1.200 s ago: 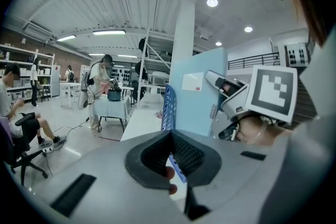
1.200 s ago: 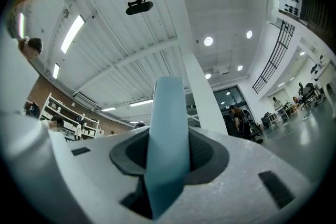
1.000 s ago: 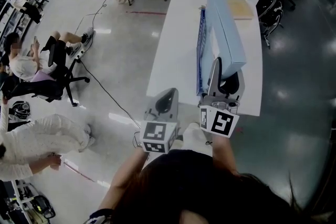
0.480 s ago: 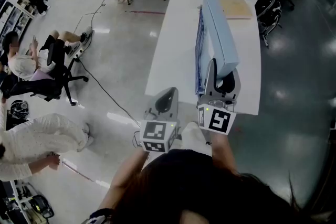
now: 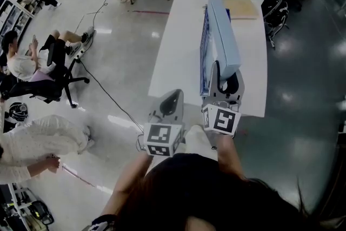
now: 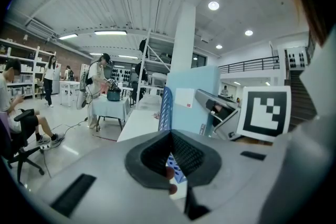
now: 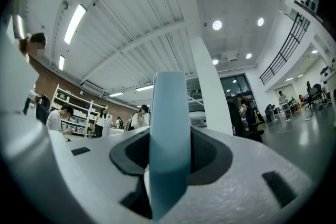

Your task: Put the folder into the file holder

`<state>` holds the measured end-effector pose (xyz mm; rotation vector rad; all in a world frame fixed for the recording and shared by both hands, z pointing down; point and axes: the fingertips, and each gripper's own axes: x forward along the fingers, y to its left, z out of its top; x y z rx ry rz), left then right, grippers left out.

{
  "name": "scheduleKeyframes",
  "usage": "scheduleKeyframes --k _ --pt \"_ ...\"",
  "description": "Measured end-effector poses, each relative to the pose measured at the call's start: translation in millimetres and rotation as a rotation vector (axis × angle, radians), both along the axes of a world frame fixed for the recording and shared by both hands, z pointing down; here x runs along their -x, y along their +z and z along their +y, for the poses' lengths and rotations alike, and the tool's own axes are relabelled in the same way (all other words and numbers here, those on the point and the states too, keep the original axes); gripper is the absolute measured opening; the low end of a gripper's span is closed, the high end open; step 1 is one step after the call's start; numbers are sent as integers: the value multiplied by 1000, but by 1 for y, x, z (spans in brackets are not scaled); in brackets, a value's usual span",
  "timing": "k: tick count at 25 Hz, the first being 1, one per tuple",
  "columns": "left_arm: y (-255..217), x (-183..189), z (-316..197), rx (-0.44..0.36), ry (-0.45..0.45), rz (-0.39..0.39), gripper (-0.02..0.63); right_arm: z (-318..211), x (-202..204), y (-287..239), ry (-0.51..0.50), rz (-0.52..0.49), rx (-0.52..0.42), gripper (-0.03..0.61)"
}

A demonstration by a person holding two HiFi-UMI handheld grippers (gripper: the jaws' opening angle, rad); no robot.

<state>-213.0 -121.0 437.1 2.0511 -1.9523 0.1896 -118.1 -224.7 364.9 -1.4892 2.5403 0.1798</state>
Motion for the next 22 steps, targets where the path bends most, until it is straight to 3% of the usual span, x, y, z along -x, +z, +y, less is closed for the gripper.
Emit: scheduleKeyframes --k 22 --pt "-2 6 20 -22 -9 20 6 7 8 38 1 75 122 149"
